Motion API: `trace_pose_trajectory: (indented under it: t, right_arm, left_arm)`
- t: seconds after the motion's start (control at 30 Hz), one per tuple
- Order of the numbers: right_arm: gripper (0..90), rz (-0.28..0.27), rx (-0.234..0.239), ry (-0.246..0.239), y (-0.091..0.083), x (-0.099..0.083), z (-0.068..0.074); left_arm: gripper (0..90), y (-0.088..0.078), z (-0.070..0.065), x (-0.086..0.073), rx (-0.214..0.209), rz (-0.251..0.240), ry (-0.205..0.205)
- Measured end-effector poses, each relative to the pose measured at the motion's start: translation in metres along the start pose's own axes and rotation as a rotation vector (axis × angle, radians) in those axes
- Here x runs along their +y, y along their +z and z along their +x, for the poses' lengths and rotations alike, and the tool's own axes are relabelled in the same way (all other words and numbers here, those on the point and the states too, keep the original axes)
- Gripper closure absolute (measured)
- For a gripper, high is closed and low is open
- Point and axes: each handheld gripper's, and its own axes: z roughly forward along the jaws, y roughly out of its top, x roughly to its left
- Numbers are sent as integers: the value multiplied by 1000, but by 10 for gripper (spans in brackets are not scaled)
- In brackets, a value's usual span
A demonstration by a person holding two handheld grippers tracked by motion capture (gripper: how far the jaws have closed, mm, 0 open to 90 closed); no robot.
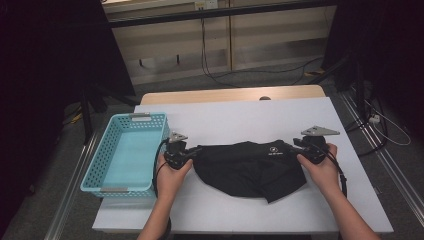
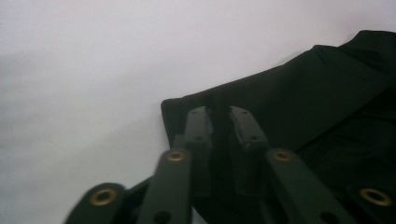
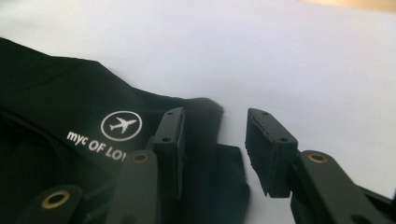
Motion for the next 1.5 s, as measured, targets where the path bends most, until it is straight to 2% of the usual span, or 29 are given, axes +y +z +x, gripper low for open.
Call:
trace_pose_trajectory:
  t: [0.03,0.1,0.2,0.3,0.37,0.4,0.47,0.6,0.77,0.93,1.0,1.13,1.2,1.3,1.5]
  right_arm:
    - [576,11,14,12,4,-2,0]
    - [573,69,18,-19,12,-5,2]
    - [585,118,24,-43,18,-10,3]
    - [684,120,47,-41,16,-11,3]
    - [822,122,71,-47,13,-13,2]
    - [830,121,80,-47,12,-13,1]
    - [838,122,69,-51,8,-13,-1]
    - [839,90,60,-11,-3,-13,-9]
    - [839,108,41,-21,-5,-19,-11]
    - [837,96,42,-14,-7,-21,-10]
    - [837,95,40,-19,-7,-22,-9]
    - [837,91,36,-18,-9,-23,-8]
    - [838,89,41,-18,-9,-24,-9]
    - [838,87,45,-6,-10,-24,-10]
    - [838,92,43,-17,-10,-25,-8]
  left_arm:
    - [711,-1,0,0,2,-1,-1]
    - [636,-2,-2,1,6,-5,-7]
    - [478,-1,-4,2,29,-4,-9]
    - [341,-1,-6,2,44,-5,-19]
    - [288,-1,-6,2,55,-13,-16]
    - [252,-1,-5,2,64,-16,-17]
    - [222,0,-3,2,65,-19,-26]
    - [211,2,0,2,66,-1,-38]
    - [194,5,1,3,76,4,-45]
    - [194,13,0,4,74,15,-35]
    - [209,17,1,2,86,27,-10]
    - [273,25,4,-3,75,56,-24]
    - [304,27,5,-5,51,65,-43]
    - [367,28,6,-6,43,67,-50]
    - [499,30,6,-7,22,71,-56]
